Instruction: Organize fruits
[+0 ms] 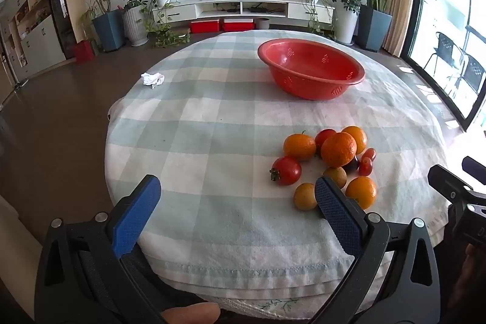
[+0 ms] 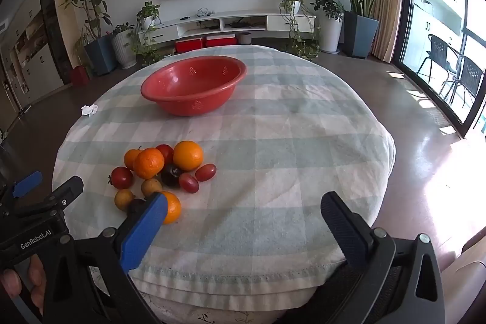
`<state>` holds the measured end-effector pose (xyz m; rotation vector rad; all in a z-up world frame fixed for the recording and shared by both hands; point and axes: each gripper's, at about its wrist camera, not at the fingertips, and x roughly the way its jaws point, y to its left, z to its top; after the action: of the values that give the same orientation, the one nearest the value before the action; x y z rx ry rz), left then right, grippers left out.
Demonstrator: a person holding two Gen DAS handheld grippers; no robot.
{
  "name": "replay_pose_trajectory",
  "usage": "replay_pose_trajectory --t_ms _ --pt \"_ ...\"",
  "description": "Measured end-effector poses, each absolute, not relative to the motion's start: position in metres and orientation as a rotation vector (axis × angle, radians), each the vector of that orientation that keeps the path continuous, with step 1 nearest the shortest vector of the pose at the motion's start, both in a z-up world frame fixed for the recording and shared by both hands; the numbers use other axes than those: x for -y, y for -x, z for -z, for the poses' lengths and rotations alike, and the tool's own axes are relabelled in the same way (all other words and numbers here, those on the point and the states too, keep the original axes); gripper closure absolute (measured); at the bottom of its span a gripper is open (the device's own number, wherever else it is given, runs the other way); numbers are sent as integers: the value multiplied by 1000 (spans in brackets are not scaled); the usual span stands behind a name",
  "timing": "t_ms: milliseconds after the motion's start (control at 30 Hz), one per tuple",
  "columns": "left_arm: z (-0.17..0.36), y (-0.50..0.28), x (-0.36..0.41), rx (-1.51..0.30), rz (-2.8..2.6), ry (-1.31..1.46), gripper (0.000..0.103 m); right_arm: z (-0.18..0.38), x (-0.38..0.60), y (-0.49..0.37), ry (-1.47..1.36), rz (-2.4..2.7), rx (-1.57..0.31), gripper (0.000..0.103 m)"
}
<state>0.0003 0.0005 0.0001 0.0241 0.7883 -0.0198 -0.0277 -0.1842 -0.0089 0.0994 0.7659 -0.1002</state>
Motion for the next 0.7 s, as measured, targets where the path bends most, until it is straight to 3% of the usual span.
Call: replay_pose_trajectory --t_ms 700 --pt "10 2 2 -789 16 -29 0 10 185 30 -94 105 -758 0"
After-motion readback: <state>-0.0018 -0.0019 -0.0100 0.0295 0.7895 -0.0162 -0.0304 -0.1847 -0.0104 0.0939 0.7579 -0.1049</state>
